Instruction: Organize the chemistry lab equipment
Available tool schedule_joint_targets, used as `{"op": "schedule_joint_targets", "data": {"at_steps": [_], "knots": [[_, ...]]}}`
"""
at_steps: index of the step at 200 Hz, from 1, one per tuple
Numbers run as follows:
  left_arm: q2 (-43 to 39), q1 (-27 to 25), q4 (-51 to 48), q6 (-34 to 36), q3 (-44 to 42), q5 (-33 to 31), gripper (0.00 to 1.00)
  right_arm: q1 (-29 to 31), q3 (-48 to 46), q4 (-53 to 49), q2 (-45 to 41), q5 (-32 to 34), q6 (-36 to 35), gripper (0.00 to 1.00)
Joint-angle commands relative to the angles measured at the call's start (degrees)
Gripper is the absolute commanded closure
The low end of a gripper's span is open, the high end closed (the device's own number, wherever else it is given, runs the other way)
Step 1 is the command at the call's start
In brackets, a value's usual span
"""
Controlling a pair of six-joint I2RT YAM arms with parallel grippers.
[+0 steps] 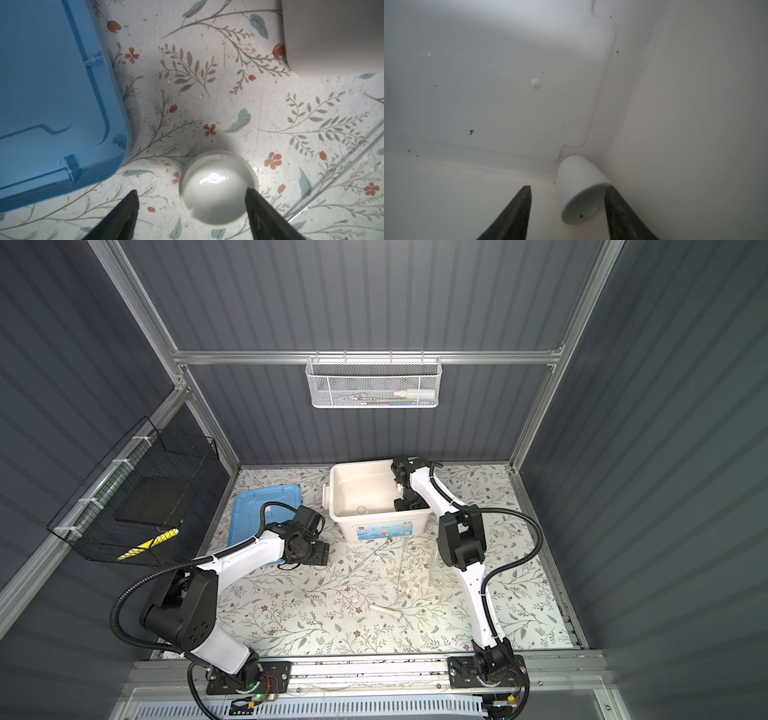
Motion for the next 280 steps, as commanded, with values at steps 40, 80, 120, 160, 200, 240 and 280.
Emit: {"op": "schedule_joint_targets", "data": {"at_steps": [40,80,120,160,200,240,280], "knots": [[1.36,0.27,-0.97,0.29,1.17,2.01,0.25,-0.48,-1.12,0.06,-4.77,-0.79,0.84,0.39],[0.03,0.28,-1.78,1.18,1.53,2.32,0.16,-0.49,-1.14,1.04,-7.19,-2.22,1.5,0.33],[-0.63,0.27,-1.55,1.91,1.17,4.33,0.09,-0.48,-1.16,1.94,-9.65,-2.87,2.04,0.28],[0.77,-0.21,-1.39,2.04,1.36,5.51,0.05,-0.49,-1.13,3.53,-11.84,-4.11,2.91,0.24],[2.85,-1.43,-2.15,2.59,2.8,5.09,0.05,-0.48,-1.5,4.98,-13.92,-3.49,3.45,0.22],[5.58,-2.85,-3.69,2.8,4.41,3.66,0.09,-0.67,-3.34,7.36,-16.68,-3.67,4.07,0.21],[6.5,-2.99,-3.57,2.5,4.18,3.67,0.14,-0.84,-4.4,7.95,-18.4,-3.15,4.07,0.2]]}}
